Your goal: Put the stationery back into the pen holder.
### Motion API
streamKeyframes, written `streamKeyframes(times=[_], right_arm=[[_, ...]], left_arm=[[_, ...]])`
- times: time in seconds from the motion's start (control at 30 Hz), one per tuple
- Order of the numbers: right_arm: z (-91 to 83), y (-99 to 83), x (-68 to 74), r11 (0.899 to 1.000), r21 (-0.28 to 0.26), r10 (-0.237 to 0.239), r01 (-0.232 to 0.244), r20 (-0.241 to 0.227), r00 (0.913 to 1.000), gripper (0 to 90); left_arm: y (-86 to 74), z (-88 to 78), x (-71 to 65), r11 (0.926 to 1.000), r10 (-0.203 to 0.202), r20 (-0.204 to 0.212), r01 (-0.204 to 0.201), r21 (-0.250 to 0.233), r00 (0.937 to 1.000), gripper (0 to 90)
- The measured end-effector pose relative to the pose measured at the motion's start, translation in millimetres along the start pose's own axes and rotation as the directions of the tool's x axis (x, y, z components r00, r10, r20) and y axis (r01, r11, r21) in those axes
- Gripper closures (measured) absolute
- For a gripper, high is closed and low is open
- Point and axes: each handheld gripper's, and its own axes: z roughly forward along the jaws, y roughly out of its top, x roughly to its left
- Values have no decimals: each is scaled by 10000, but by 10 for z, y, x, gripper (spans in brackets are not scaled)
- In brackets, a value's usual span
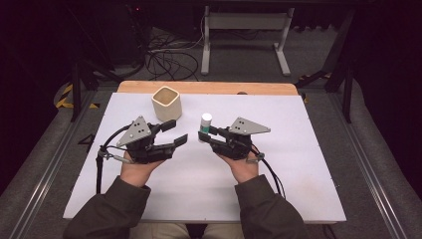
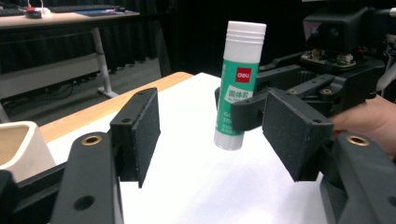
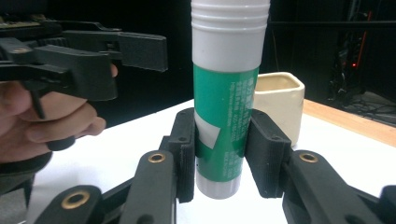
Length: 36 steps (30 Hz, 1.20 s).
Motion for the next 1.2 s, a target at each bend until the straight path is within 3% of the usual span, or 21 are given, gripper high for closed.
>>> streamKeyframes(times=[0.23, 0.43, 0.83, 0.97, 1.2], right_arm=[[67, 40, 12, 9999, -43, -109, 110, 196, 9997, 661], [156, 72, -6, 9999, -27, -157, 158, 393, 9991, 661], [341, 249, -5, 9987, 45, -515, 513, 588, 9969, 660], [429, 319, 15, 9969, 82, -788, 784, 740, 9941, 660], [590, 423, 31, 9963, 16, -854, 854, 614, 9945, 660]], left_arm=[[-80, -131, 37, 9996, -290, -234, 291, 47, 9993, 360], [-183, -151, 57, 9986, -77, -467, 102, 521, 9989, 330], [-198, -199, 143, 9990, 53, -684, -22, 448, 9976, 272], [-197, -206, 178, 9989, -66, -737, 100, 453, 9973, 255], [-210, -236, 202, 9985, 41, -986, 13, 549, 9951, 246]])
